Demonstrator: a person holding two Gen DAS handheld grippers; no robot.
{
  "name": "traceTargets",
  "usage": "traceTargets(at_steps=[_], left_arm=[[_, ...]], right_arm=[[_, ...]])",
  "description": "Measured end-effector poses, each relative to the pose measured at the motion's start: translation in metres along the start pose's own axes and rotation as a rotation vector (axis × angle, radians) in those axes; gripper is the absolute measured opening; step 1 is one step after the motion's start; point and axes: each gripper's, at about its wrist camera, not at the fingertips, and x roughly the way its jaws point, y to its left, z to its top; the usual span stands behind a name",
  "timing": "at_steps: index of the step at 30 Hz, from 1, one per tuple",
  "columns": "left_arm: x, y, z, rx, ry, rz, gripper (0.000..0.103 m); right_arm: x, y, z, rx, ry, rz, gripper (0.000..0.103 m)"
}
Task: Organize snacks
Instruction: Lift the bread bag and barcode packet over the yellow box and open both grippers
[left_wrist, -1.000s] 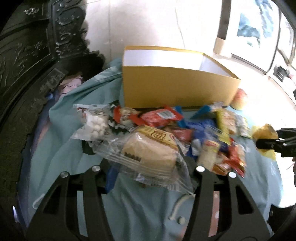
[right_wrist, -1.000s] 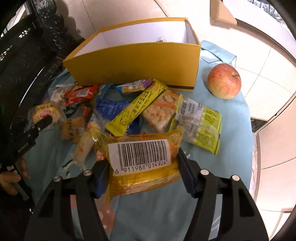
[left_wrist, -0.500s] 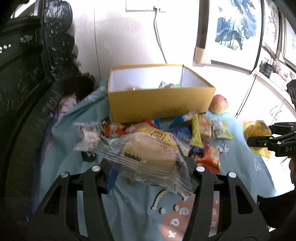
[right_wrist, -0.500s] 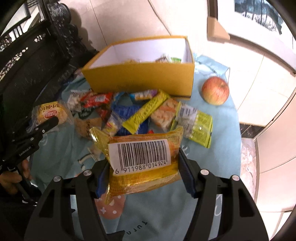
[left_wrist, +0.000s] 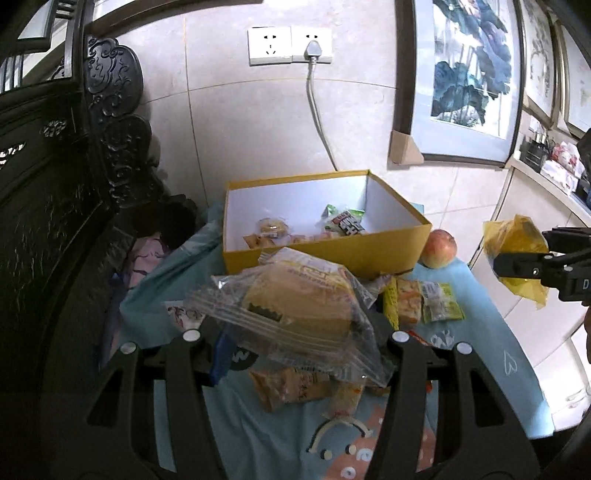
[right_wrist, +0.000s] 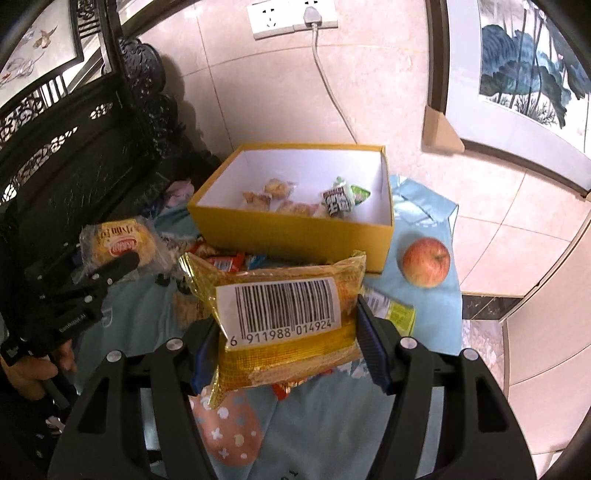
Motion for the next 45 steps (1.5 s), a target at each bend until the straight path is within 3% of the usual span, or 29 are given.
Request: traceTargets(at_steps=[10,15,20,21,22,24,26,31,38,41,45], left_arm=[[0.033,0.006,0.054,-0.037,-0.034,0.017,0.056],[0.055,0.003,0.101,-0.014,-0.075,0.016,0.056],[0.088,0.005,0.156,0.031,-0.112,0.071,0.058],[0.098,0.008,0.165,0.03,-0.107,0.084,0.068],[0.112,0.013,0.174,0.013,-0.087,0.095,0.089],[0.127,0.025,0.176,-0.038,-0.064,0.117,0.097],[0.138,0.035,0.168,-0.054,-0.005,0.133,0.097],[0.132,0.048,0.117,-0.077,0.031,0.145,0.097],[0.114,0.04,0.014,-0.131,0.143,0.121,0.097],[0.109,0.033,-0.032,-0.118,0.21,0.099,0.097],[0.106,0.03,-0.073,-0.091,0.273,0.09,0.097]], right_arm=[[0.02,-0.016,0.051,0.004,-0.006,-0.025,0.066],[0.037,-0.025,0.102,-0.001,-0.031,-0.047,0.066],[0.061,-0.031,0.168,0.016,-0.076,-0.061,0.066],[0.069,-0.033,0.18,0.031,-0.07,-0.042,0.072],[0.077,-0.035,0.19,0.041,-0.064,-0.048,0.08],[0.09,-0.038,0.197,0.044,-0.053,-0.095,0.085],[0.094,-0.038,0.189,0.035,-0.037,-0.1,0.085],[0.098,-0.04,0.14,0.024,0.027,-0.099,0.085],[0.105,-0.025,0.017,0.036,0.204,-0.029,0.085],[0.108,-0.012,-0.03,-0.023,0.259,0.026,0.085],[0.116,0.006,-0.078,-0.169,0.304,0.027,0.085]])
